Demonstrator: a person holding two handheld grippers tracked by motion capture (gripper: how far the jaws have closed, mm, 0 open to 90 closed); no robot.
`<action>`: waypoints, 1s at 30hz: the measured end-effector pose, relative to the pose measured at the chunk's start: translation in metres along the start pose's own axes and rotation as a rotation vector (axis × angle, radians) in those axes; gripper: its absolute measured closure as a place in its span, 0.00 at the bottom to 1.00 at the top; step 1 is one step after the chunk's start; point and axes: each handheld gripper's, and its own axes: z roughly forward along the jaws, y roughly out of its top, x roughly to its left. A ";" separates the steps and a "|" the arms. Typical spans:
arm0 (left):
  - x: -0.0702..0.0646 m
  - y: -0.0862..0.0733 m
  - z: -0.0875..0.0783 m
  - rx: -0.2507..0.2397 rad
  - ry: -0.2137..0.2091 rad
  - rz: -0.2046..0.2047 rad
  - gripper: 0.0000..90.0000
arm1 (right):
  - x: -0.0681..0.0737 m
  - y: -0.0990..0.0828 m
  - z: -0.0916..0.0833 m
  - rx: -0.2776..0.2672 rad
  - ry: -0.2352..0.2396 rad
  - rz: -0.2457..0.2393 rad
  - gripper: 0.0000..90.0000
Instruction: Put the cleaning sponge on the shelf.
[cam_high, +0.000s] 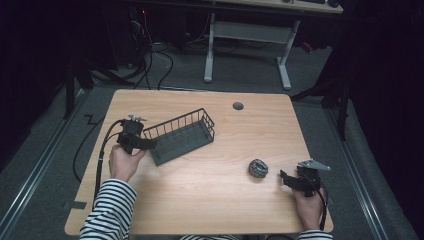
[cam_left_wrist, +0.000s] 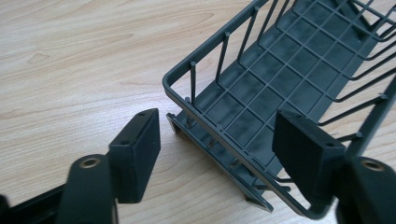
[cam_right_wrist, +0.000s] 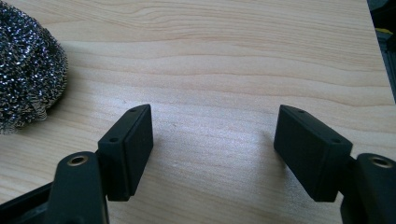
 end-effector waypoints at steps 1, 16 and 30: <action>0.000 0.000 0.001 0.000 0.000 -0.001 0.40 | 0.000 0.000 0.000 0.000 0.000 0.000 0.32; -0.002 -0.006 0.003 -0.028 -0.014 -0.013 0.57 | 0.000 0.000 0.000 0.001 0.000 -0.001 0.32; -0.011 -0.014 -0.001 -0.054 -0.037 0.000 0.57 | 0.000 0.000 0.000 0.001 -0.001 -0.002 0.31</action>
